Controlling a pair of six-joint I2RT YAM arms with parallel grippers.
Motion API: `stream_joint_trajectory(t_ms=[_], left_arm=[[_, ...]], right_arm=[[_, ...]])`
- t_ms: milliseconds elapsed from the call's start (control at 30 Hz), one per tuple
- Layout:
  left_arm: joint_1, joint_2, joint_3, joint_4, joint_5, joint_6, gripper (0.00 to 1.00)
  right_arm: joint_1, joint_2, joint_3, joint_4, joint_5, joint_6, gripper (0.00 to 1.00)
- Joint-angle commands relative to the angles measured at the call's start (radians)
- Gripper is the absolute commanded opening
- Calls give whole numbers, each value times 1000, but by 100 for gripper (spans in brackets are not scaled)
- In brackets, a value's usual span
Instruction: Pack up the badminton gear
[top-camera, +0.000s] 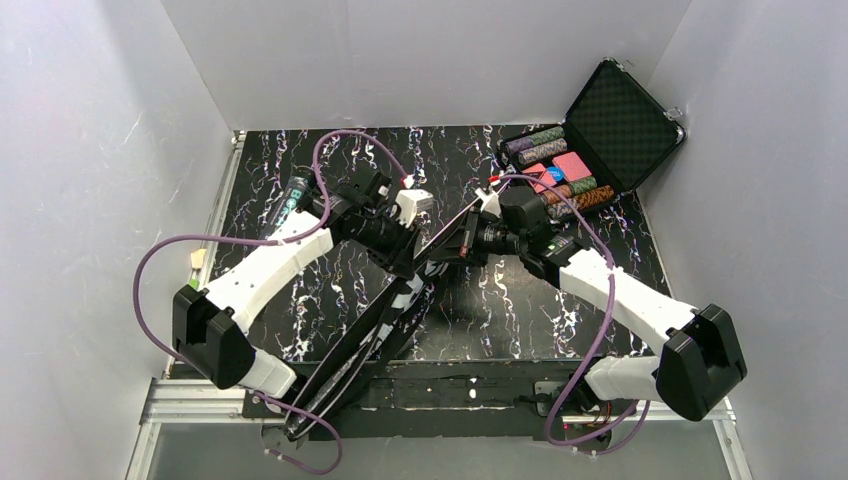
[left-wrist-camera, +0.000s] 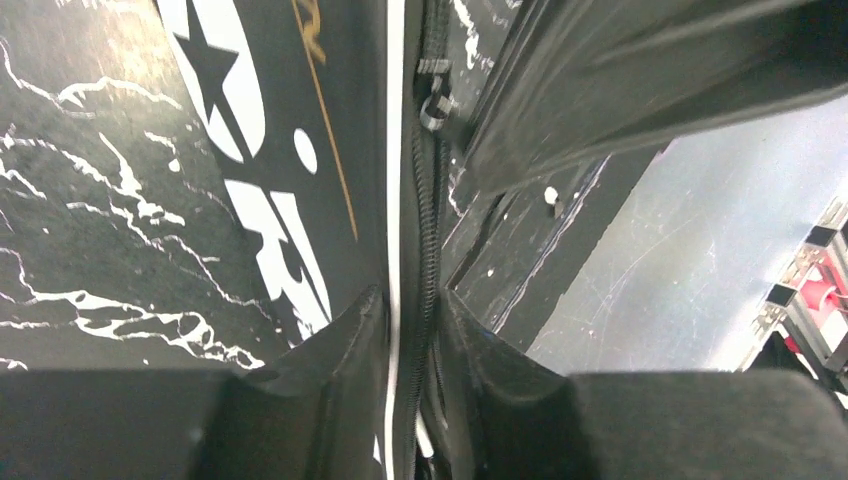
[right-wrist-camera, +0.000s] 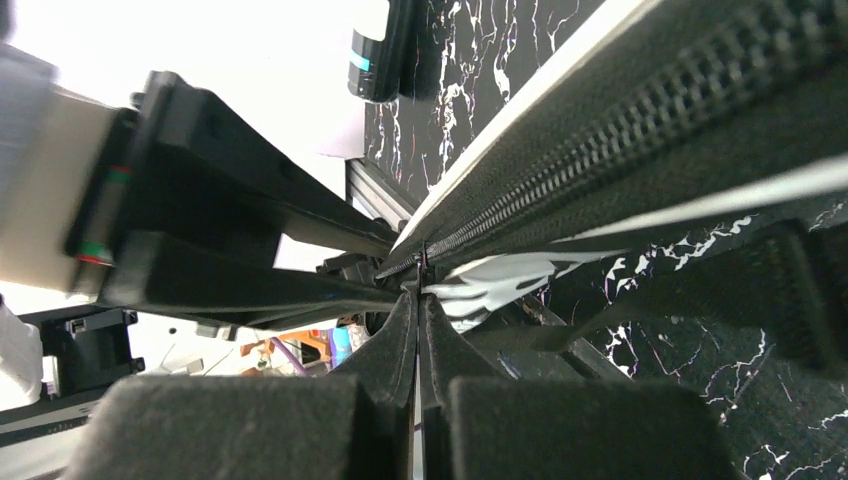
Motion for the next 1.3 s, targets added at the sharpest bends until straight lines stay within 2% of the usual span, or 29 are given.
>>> stream_joint_trajectory(t_ms=[0, 100, 133, 333, 567, 700, 800, 933, 1100, 1267], left_arm=[[33, -7, 90, 67, 80, -50, 29], [83, 17, 115, 78, 155, -110, 45], [94, 28, 124, 79, 168, -115, 46], [159, 92, 159, 124, 216, -152, 48], [160, 164, 207, 167, 219, -142, 48], [159, 178, 229, 163, 293, -114, 47], [154, 175, 217, 160, 293, -93, 44], [148, 184, 198, 145, 326, -81, 31], [134, 188, 184, 143, 339, -77, 0], [134, 200, 201, 178, 310, -123, 0]], right_arm=[[42, 16, 44, 63, -51, 23, 1], [70, 44, 64, 62, -47, 27, 1], [75, 55, 70, 87, -50, 29, 1], [81, 75, 101, 88, -48, 24, 1], [86, 79, 120, 76, -39, 16, 1], [86, 87, 124, 77, -42, 17, 1], [86, 87, 122, 84, -38, 22, 1], [87, 92, 130, 90, -29, 27, 1], [87, 92, 134, 104, -14, 37, 1], [87, 80, 132, 106, 6, 41, 1]])
